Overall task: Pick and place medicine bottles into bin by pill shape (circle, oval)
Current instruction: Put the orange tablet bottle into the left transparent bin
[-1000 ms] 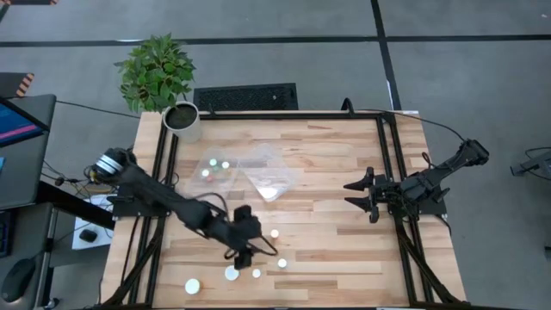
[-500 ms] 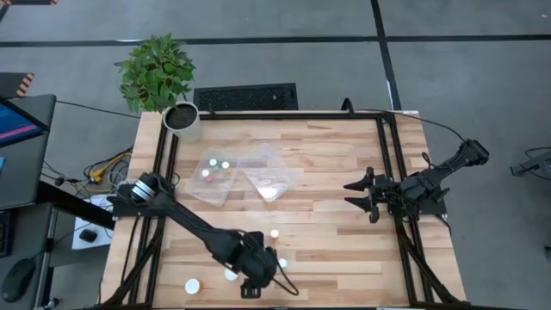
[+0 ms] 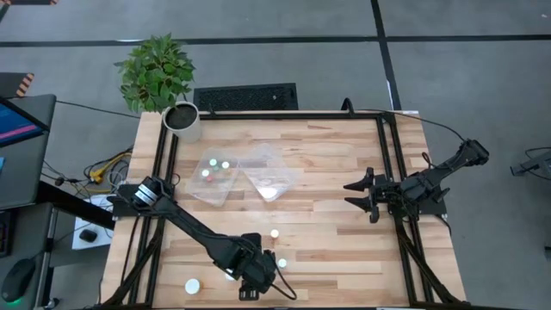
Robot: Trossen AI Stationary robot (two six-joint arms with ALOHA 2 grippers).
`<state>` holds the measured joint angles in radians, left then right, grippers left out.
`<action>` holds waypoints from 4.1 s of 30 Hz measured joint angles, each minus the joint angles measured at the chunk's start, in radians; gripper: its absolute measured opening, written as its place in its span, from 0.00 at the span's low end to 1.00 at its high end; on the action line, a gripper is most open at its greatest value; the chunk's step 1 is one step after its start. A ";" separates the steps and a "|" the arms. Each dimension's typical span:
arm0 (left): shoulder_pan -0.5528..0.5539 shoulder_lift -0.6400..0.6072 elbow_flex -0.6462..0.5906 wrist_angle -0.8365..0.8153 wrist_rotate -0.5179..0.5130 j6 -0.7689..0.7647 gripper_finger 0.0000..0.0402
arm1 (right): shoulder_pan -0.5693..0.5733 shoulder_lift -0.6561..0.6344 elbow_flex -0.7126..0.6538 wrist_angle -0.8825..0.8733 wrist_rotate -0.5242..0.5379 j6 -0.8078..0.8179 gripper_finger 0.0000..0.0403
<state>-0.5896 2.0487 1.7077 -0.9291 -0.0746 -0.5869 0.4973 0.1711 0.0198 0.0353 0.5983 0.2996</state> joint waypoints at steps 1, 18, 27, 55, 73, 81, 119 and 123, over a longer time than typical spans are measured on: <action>0.001 0.000 -0.012 0.014 0.005 0.000 0.68 | 0.000 0.000 0.000 0.000 0.000 0.000 0.56; 0.021 0.000 -0.085 0.101 0.077 0.014 0.68 | 0.000 0.000 0.000 0.000 0.000 0.000 0.56; 0.020 0.000 -0.128 0.176 0.082 -0.029 0.61 | 0.000 0.000 0.000 0.000 0.000 0.005 0.56; 0.013 0.000 -0.128 0.161 0.114 -0.033 0.33 | 0.000 0.000 0.000 0.000 0.000 0.043 0.56; 0.056 -0.021 -0.019 -0.018 0.112 0.032 0.25 | 0.000 0.000 0.000 0.000 0.000 0.040 0.56; 0.123 -0.164 0.046 -0.294 -0.108 0.056 0.27 | 0.000 0.000 0.000 0.000 0.000 0.032 0.56; 0.782 -0.841 -0.762 -0.099 -0.037 0.132 0.28 | 0.000 0.000 0.000 0.000 0.000 -0.019 0.56; 0.782 -0.806 -0.778 -0.079 -0.037 0.137 0.28 | 0.000 0.000 0.000 0.000 0.000 -0.019 0.56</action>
<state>0.1928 1.2428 0.9293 -1.0081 -0.1117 -0.4503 0.4969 0.1707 0.0200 0.0351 0.5987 0.2804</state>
